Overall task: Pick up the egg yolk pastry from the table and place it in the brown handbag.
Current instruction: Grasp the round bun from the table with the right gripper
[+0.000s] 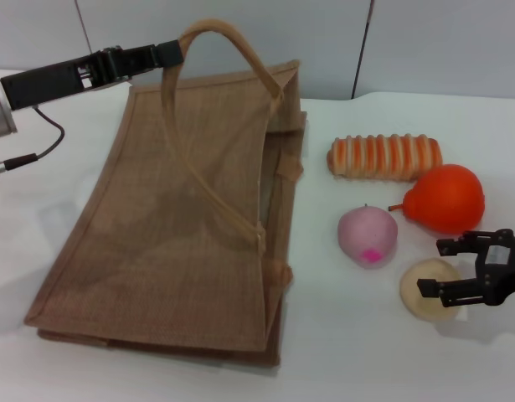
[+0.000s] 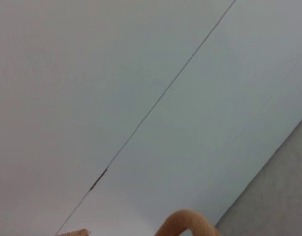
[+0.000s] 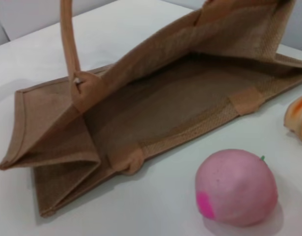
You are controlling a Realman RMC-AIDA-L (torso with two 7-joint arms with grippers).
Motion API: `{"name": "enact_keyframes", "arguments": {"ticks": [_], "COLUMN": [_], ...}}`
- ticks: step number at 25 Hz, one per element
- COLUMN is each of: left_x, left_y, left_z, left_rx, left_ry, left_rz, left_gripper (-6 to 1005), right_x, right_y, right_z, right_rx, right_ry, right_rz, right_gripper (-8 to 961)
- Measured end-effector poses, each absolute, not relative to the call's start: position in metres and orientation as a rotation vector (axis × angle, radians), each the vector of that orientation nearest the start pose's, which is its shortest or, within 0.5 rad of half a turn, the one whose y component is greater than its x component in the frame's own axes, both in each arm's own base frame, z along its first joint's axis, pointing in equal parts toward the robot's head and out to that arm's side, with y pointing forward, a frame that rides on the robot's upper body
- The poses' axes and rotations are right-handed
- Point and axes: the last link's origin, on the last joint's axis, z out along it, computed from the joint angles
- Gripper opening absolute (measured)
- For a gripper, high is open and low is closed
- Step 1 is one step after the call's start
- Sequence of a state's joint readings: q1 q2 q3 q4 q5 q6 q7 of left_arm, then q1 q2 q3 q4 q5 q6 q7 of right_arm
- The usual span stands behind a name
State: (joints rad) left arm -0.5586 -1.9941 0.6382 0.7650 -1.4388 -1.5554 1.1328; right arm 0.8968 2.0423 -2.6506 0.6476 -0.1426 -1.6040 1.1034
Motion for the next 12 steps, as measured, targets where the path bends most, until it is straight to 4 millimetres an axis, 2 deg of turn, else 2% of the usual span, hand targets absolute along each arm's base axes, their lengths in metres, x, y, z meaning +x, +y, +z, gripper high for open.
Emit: {"name": "enact_keyframes", "arguments": {"ticks": [12], "left_x": [-0.231], "left_y": [0.374], "left_z": [0.087], "left_rx": [-2.352], "left_ry": [-1.171], "left_rz": [-1.173], "left_gripper": [110], "right_x": [0.31], "right_y": [0.341], "right_z": [0.008], "right_rx": [-2.762], "right_ry": [0.723], "right_rz": [0.128], "right_gripper": [888]}}
